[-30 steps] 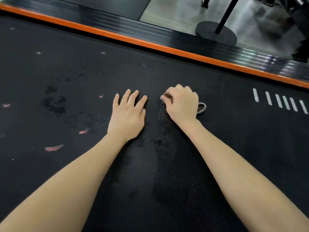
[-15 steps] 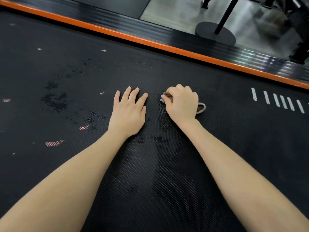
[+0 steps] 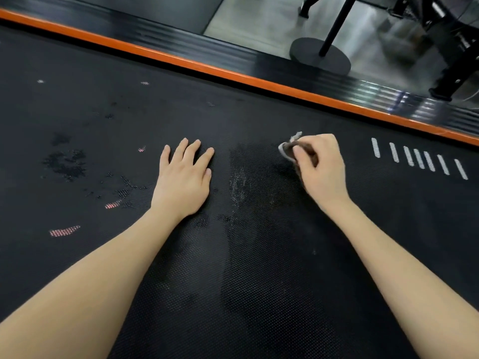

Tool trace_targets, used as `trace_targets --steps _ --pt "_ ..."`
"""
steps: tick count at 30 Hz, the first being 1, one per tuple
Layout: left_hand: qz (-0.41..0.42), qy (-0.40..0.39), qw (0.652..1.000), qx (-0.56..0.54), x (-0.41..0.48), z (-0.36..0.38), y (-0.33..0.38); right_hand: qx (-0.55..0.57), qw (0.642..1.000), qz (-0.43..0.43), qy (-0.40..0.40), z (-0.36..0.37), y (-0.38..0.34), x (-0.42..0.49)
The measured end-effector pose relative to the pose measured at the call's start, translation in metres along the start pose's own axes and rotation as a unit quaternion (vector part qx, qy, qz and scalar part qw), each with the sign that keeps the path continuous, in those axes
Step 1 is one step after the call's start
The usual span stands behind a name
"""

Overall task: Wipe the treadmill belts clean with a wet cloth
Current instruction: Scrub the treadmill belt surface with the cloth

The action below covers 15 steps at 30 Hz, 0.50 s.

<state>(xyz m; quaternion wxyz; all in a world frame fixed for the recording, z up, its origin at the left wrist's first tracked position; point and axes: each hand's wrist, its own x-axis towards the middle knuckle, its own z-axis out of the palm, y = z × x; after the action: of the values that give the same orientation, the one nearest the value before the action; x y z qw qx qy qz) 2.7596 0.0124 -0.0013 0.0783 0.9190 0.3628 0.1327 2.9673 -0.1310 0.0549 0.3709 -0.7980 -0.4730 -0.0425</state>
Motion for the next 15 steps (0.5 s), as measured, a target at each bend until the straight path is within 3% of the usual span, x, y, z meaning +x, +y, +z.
trace_targets --steps 2,4,5,6,7,10,12,15 --pt "-0.005 -0.007 1.0 0.007 0.001 0.0 0.0 0.158 0.985 0.076 -0.004 -0.016 -0.013 0.002" --pt "-0.007 -0.008 1.0 0.014 0.0 -0.001 0.001 0.366 0.912 0.18 -0.029 -0.028 -0.023 0.007" --pt "-0.007 -0.009 1.0 0.015 0.0 -0.002 0.001 0.411 0.882 0.225 -0.041 -0.033 -0.022 0.011" --pt "-0.007 -0.01 1.0 0.016 0.0 -0.002 0.001 0.377 0.89 0.251 -0.05 -0.038 -0.018 0.014" --pt "-0.008 -0.014 1.0 0.017 -0.001 -0.002 0.001 0.297 0.92 0.25 -0.05 -0.044 -0.012 0.014" --pt "-0.01 -0.019 0.999 0.026 0.0 -0.002 0.001 0.058 0.99 0.126 0.011 -0.059 0.001 0.009" --pt "-0.009 -0.021 0.999 0.026 0.0 -0.002 0.001 -0.036 0.999 -0.018 0.02 -0.057 -0.004 0.004" --pt "-0.011 -0.023 0.999 0.027 0.0 -0.003 0.001 -0.182 0.967 -0.133 -0.119 -0.021 -0.001 -0.008"
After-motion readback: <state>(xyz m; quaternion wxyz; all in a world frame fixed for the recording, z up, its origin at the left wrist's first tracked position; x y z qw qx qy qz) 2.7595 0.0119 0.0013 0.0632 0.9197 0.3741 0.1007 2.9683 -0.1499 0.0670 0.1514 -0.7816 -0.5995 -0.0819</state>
